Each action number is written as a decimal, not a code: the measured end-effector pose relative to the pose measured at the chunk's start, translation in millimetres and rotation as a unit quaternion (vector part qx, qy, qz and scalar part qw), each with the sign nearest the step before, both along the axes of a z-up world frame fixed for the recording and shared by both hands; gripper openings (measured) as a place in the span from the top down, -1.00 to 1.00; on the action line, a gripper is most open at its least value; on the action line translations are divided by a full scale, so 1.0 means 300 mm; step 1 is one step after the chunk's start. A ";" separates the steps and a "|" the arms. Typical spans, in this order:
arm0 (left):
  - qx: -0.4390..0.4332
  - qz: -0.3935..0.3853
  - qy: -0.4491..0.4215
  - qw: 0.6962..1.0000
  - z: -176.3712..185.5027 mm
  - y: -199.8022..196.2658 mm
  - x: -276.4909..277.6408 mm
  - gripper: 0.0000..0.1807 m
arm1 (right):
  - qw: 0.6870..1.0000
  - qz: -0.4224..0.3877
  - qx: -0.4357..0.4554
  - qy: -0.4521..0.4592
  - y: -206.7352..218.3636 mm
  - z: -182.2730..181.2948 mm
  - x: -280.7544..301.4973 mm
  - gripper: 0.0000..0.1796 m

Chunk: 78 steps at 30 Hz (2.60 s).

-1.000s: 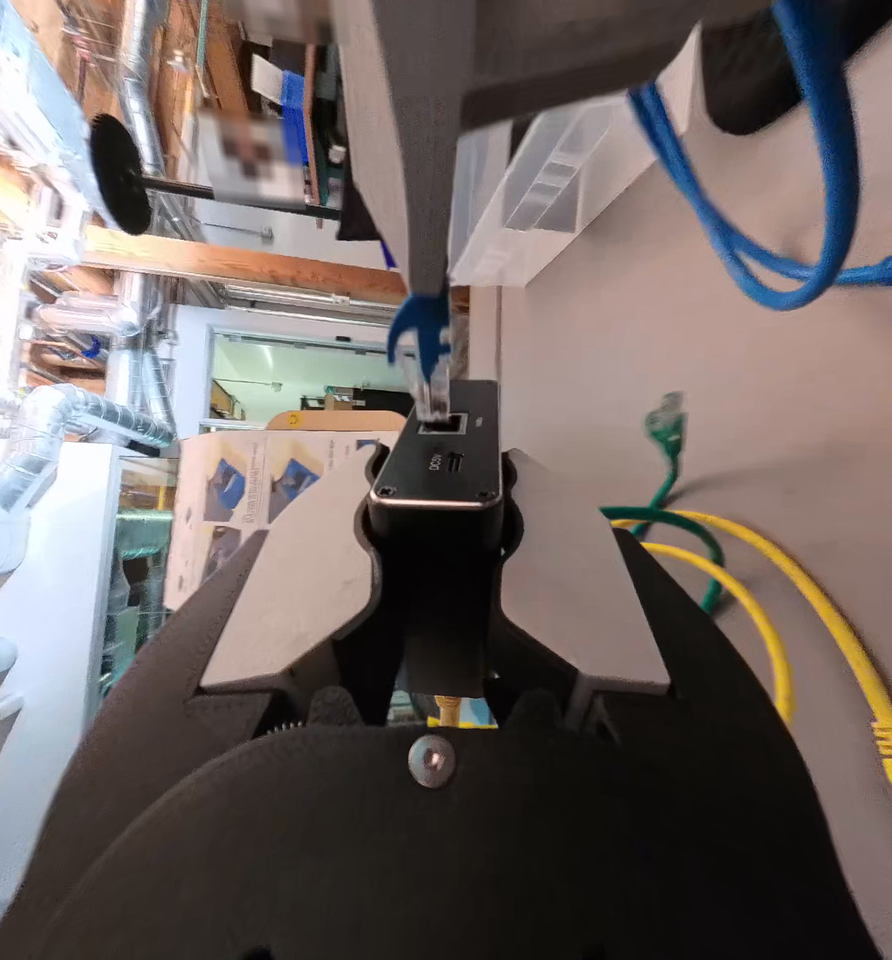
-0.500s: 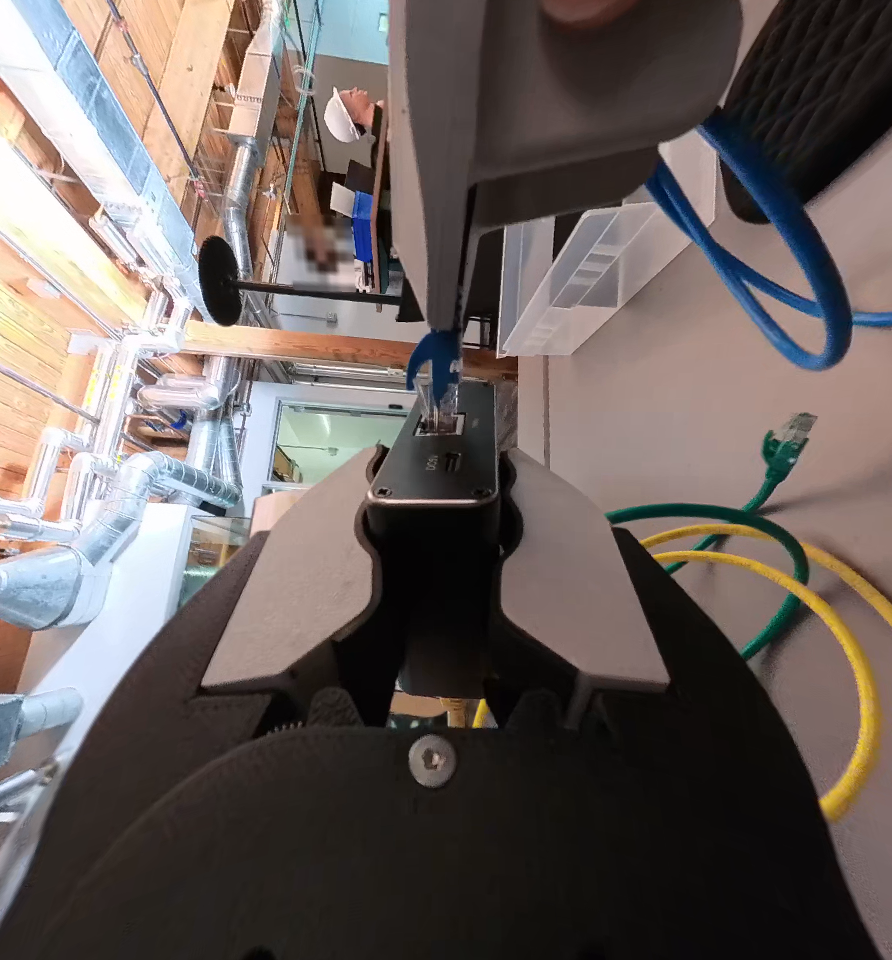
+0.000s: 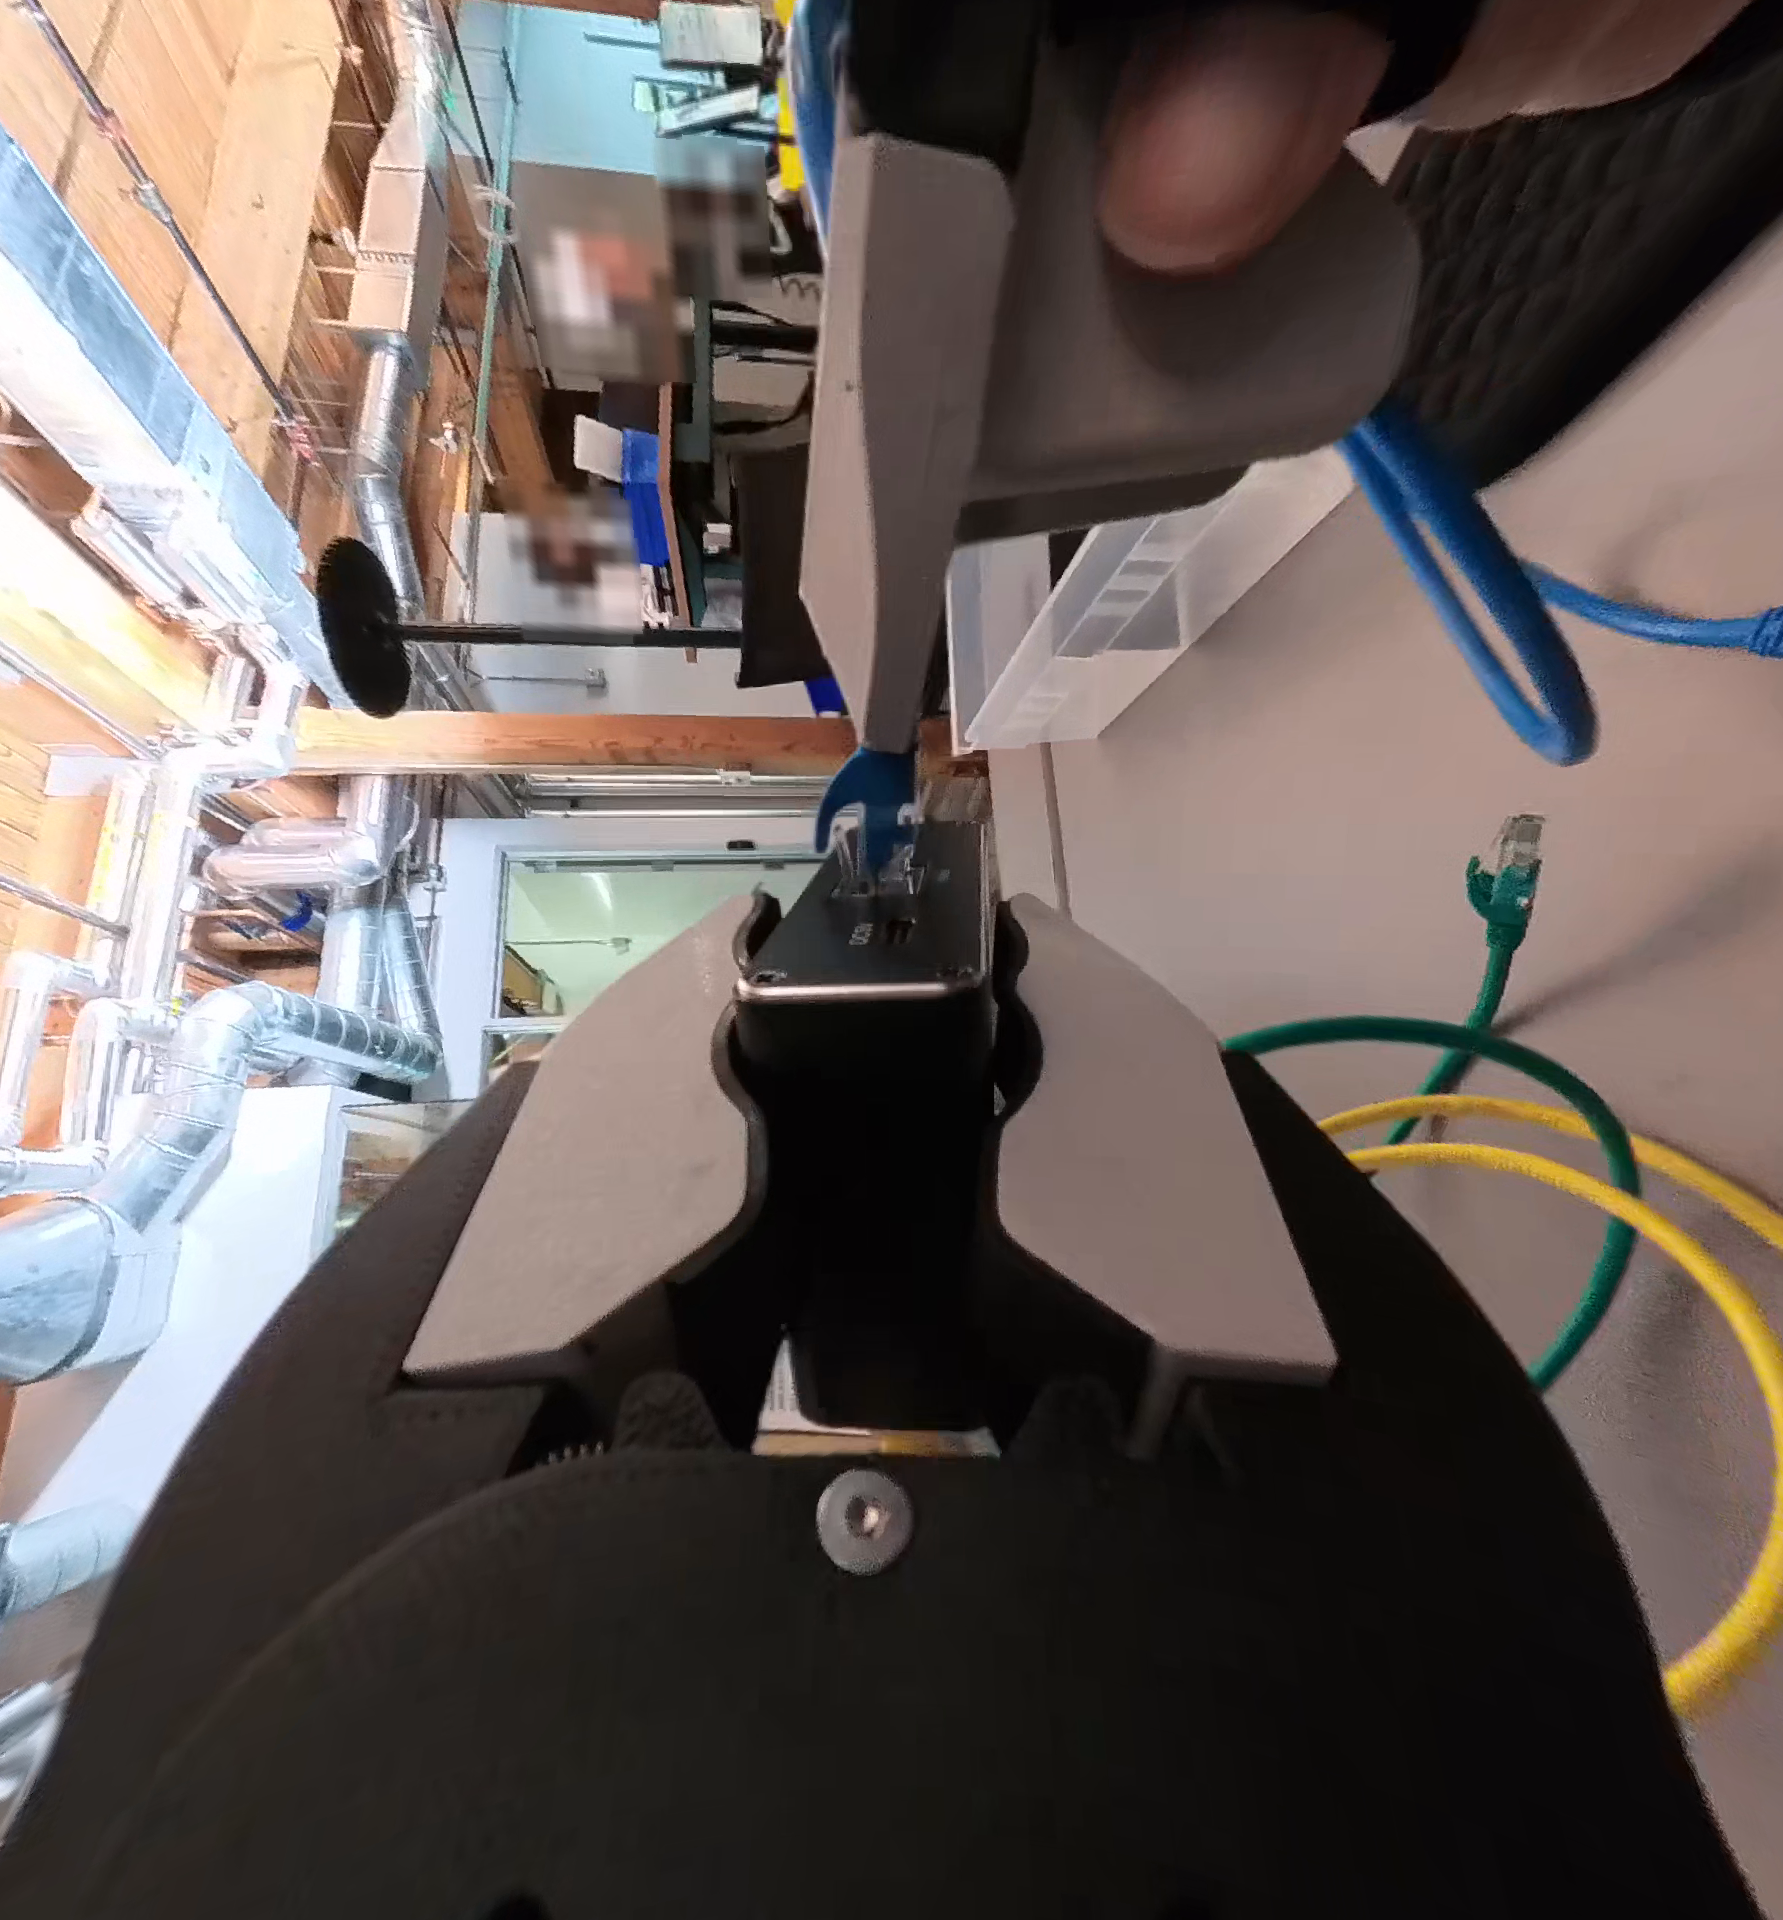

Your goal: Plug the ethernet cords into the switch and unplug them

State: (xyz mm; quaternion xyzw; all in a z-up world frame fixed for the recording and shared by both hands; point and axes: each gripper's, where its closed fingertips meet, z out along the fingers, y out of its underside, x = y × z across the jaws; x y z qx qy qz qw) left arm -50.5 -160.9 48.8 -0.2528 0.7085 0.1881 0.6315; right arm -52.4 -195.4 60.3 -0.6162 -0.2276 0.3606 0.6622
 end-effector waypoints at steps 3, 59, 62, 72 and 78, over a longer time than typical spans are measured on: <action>0.030 -0.008 -0.016 0.999 0.010 -0.004 0.003 0.56 | 0.999 -0.023 0.021 -0.023 -0.013 0.007 0.001 0.88; 0.026 0.007 -0.030 0.999 0.019 -0.027 -0.023 0.58 | 0.992 -0.094 0.067 -0.058 -0.060 0.023 -0.035 0.88; 0.030 0.000 -0.016 0.999 0.009 -0.034 -0.023 0.59 | 0.995 -0.068 0.044 -0.049 -0.063 0.013 -0.037 0.87; 0.067 -0.033 0.047 0.996 -0.017 -0.057 -0.015 0.60 | 0.999 0.030 -0.041 -0.010 -0.068 -0.015 -0.037 0.87; 0.076 -0.046 0.065 0.994 -0.023 -0.062 -0.012 0.60 | 0.998 0.045 -0.052 0.002 -0.062 -0.021 -0.038 0.87</action>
